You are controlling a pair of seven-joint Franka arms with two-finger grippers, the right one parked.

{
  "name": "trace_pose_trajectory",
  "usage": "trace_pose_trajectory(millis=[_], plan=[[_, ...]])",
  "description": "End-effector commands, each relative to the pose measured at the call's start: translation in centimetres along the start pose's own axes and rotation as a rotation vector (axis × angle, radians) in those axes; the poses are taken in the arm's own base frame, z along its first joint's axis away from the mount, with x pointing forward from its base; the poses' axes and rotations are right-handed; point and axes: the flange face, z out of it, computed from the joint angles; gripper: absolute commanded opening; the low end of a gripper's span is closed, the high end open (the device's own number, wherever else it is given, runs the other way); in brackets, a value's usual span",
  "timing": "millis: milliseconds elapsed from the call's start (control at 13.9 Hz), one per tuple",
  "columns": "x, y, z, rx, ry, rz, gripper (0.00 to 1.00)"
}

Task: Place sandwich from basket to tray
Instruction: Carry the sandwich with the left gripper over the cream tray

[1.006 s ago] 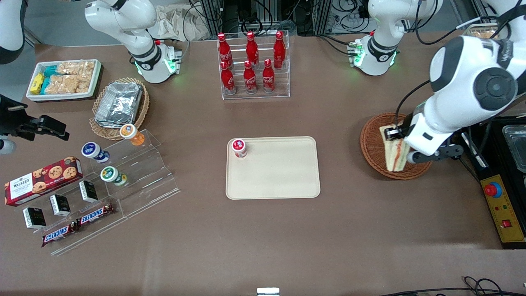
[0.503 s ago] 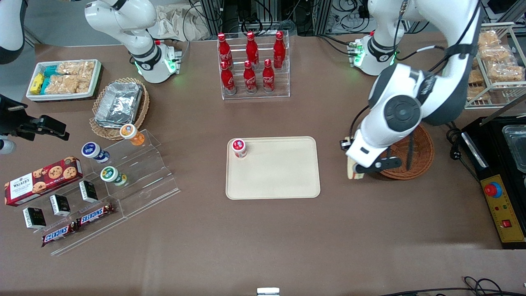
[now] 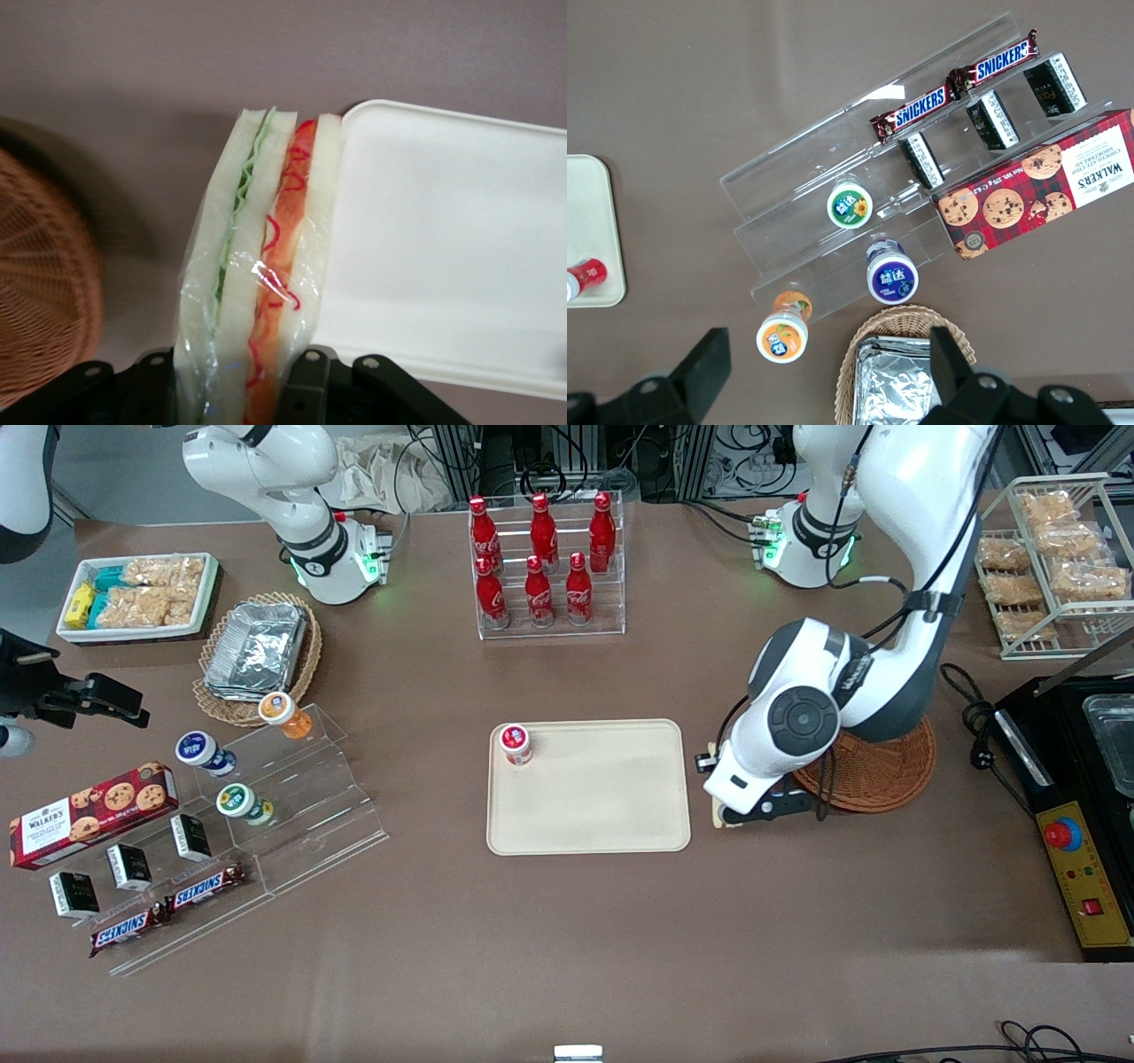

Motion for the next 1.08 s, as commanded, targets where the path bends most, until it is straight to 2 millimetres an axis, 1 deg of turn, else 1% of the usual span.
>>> trace_pose_trajectory(millis=[0, 72, 144, 216, 287, 359, 503, 575, 647, 719, 790, 934, 1006], plan=[[0.5, 2.9, 2.2, -0.033, 0.027, -0.035, 0.38], [0.7, 3.2, 2.9, -0.043, 0.029, -0.038, 0.38], [0.3, 4.2, 3.8, -0.044, 0.026, -0.024, 0.38], [-1.1, 6.0, 4.8, -0.033, 0.02, 0.005, 0.38], [-1.2, 6.6, 6.1, -0.026, 0.014, -0.004, 0.38], [-1.1, 7.0, 6.6, -0.021, 0.038, -0.001, 0.38], [-0.9, 7.2, 8.1, -0.004, 0.059, 0.003, 0.38], [-1.4, 7.9, 8.6, 0.0, 0.059, 0.011, 0.38], [-1.6, 8.2, 8.9, 0.001, 0.06, 0.015, 0.38], [-1.5, 8.2, 9.7, 0.005, 0.054, 0.016, 0.38], [-1.4, 8.3, 10.0, 0.009, 0.059, 0.023, 0.38], [-1.4, 8.3, 11.0, 0.015, 0.048, 0.023, 0.42], [-1.3, 8.2, 11.4, 0.018, 0.043, 0.022, 0.42]])
